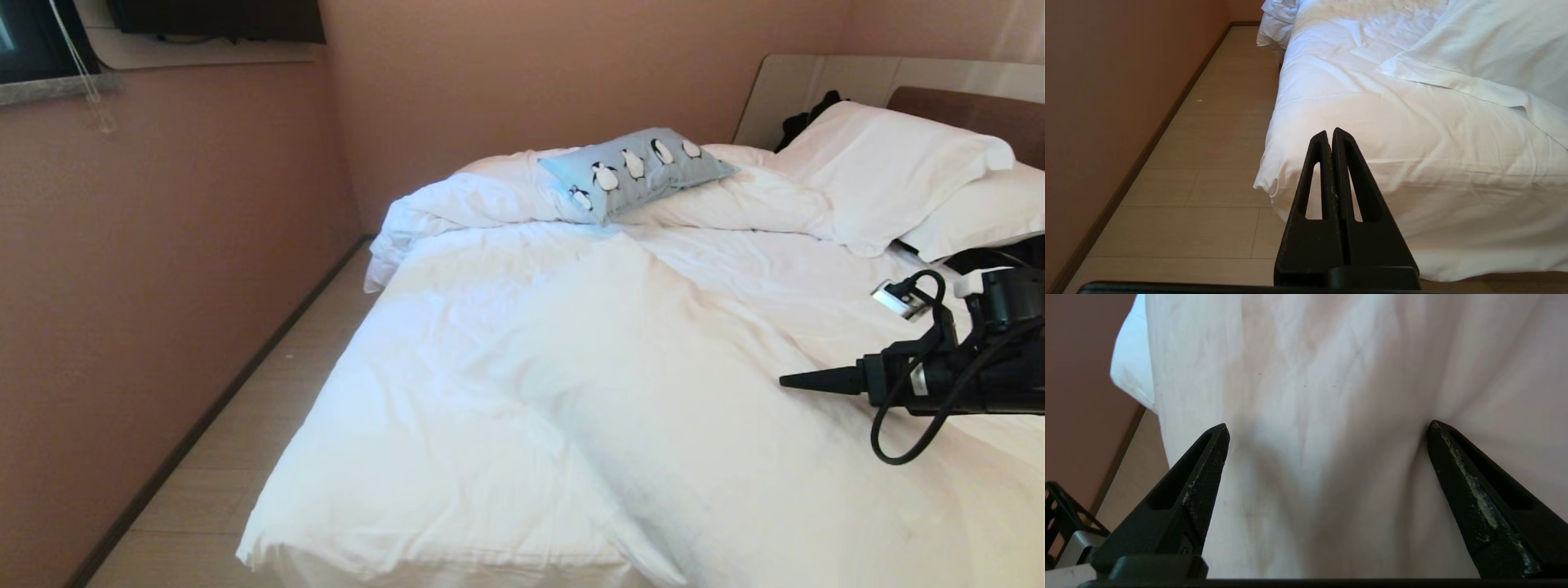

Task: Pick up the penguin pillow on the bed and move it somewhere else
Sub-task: Pick up the pillow

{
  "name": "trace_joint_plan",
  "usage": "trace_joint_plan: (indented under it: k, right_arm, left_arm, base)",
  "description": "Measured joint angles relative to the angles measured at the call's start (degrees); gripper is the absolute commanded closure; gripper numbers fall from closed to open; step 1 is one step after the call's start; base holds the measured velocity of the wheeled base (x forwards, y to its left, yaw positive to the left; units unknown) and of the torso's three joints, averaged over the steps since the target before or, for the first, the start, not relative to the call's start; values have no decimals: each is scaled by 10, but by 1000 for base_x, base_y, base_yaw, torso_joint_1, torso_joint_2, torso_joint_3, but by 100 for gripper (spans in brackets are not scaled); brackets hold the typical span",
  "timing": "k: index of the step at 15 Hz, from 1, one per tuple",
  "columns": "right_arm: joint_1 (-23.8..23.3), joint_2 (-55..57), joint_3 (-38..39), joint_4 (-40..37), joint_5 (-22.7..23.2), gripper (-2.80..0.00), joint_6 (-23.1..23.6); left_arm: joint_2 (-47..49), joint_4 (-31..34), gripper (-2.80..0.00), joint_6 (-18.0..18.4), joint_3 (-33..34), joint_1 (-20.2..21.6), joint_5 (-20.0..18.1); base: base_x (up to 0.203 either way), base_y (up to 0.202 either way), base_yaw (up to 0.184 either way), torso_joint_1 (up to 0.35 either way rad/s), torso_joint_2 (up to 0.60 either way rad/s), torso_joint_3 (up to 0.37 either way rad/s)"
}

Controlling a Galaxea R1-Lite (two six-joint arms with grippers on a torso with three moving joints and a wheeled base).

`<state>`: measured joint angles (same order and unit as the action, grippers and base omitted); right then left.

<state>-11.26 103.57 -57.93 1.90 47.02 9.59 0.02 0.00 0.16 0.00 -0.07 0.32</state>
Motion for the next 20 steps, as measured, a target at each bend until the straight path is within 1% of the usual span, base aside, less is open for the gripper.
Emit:
trace_joint_plan:
  k: [3,6,9,11,13,15,20]
  right_arm:
    - [1,17,2,1,17,-280,19]
    - [3,36,3,1,17,-280,36]
    - [17,49,9,1,11,-280,51]
    - [30,57,12,1,-2,-280,61]
    - [50,68,15,1,-25,-280,69]
    - [67,80,16,1,-51,-280,71]
    - [101,112,21,1,-88,-280,71]
  left_arm:
    - [0,0,0,0,0,0,0]
    - [0,0,0,0,0,0,0]
    - [0,0,0,0,0,0,0]
    - [0,0,0,0,0,0,0]
    - [0,0,0,0,0,0,0]
    - [0,0,0,0,0,0,0]
    - [0,0,0,0,0,0,0]
  base:
    - [0,0,0,0,0,0]
    - [0,0,0,0,0,0]
    - [0,0,0,0,0,0]
    - [0,0,0,0,0,0]
    - [0,0,0,0,0,0]
    - [0,0,0,0,0,0]
    - [0,0,0,0,0,0]
